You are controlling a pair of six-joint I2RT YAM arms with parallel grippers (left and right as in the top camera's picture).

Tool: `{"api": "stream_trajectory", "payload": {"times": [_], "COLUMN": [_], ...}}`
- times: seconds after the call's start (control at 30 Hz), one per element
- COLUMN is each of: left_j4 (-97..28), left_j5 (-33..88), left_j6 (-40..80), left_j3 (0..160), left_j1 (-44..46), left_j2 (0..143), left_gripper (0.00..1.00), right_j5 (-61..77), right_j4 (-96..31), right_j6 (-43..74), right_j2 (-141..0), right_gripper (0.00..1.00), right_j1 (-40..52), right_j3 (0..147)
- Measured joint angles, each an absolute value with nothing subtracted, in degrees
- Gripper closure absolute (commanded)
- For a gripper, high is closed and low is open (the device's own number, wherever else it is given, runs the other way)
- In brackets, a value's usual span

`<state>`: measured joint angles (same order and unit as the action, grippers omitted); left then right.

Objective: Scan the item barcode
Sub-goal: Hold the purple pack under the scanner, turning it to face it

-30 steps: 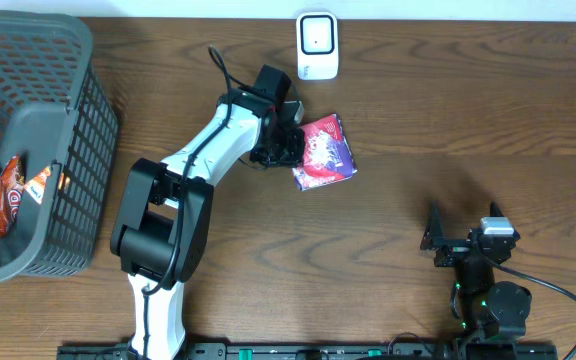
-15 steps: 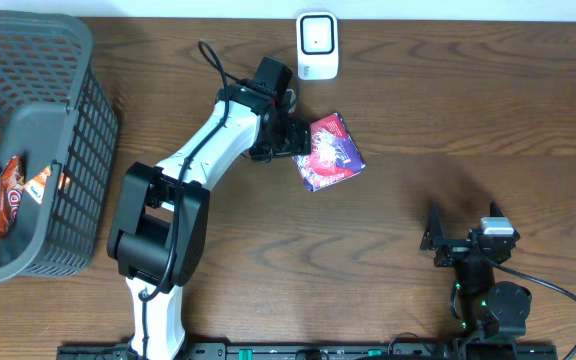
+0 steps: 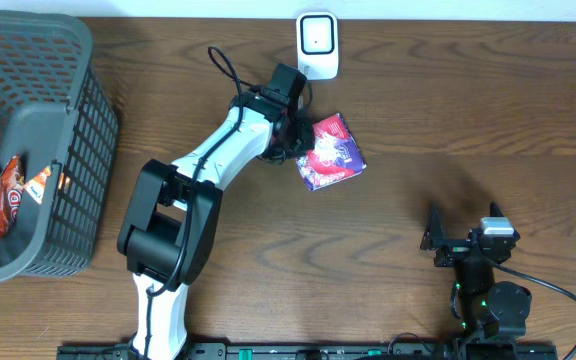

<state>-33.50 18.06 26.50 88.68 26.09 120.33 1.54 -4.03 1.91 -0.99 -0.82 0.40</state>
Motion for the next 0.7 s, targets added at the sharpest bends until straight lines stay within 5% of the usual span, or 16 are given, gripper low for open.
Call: {"api": "stream_trajectory", "payload": {"times": [0.37,0.5,0.7], "left_j4": [-37.4,-37.3,-40.6], "left_j5": [42.0,43.7,44.7], "left_j6": [-1.8,-2.9,10.0], "left_j3": [90.1,93.2,95.0], "left_j1": [24.9,23.6,19.8], "left_j2": [120.9,120.9,120.9], "left_gripper": [0.89,0.24,0.2], "right_j5": [1.5,1.5,1.5], "right_j4": [-4.1,-4.1,-4.1], "right_j6": [1.9,1.9,1.9], "right_j2": [-1.0,-1.0,-1.0], "right_gripper": [0.01,0.01,0.01], "right_j1": [-0.8,-0.8,-0.8], "right_j3": [0.4,0.4,0.4]}}
